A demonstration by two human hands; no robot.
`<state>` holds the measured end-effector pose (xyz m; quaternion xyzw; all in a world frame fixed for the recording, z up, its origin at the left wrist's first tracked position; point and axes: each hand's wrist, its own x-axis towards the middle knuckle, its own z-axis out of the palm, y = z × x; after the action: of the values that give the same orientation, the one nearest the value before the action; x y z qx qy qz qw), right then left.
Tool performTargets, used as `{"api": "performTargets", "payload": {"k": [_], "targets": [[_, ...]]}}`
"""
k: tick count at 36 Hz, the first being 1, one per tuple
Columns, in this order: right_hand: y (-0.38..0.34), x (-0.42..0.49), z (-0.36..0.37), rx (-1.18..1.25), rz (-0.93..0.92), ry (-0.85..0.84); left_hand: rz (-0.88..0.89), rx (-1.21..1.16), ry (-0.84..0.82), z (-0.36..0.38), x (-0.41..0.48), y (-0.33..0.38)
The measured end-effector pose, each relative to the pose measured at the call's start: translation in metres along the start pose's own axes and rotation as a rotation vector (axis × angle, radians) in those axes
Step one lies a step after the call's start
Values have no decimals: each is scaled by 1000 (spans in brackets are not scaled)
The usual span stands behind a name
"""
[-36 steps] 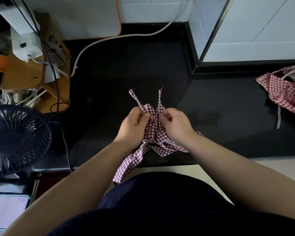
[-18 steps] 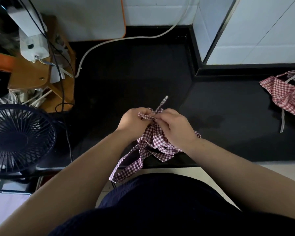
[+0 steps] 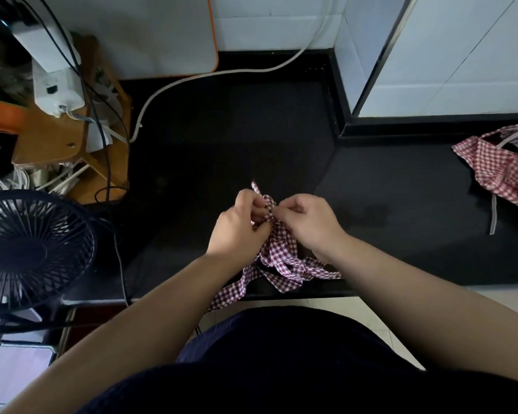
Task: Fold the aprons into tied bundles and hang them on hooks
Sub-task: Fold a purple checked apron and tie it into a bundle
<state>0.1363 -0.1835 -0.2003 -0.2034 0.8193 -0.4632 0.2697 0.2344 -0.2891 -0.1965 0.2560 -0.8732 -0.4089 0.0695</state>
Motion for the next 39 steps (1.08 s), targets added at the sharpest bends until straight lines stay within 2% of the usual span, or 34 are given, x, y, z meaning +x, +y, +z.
{"api": "performTargets", "payload": {"k": [5,7,9,13,16,19,23,27,34,39], "targets": [[-9,-2,-11,-522,-328,-249,61,39,62,2,-1,-3],[-8,0,-14,-694,-383,-331,87,48,84,2,-1,-5],[-8,1,-15,-766,-382,-339,123,44,97,3,-2,-6],[-8,-2,-16,-598,-338,-315,125,10,107,5,1,-11],[-17,1,-19,-357,-106,-384,180,37,162,7,2,-19],[-24,9,-22,-360,33,-471,234,68,219,10,1,-25],[-25,15,-21,-323,127,-464,310,92,237,18,-4,-25],[-25,12,-19,-313,155,-474,323,96,238,19,-4,-24],[-25,4,-25,-250,172,-465,407,251,221,17,-4,-25],[-26,3,-26,-263,181,-473,367,257,231,28,-10,-23]]}}
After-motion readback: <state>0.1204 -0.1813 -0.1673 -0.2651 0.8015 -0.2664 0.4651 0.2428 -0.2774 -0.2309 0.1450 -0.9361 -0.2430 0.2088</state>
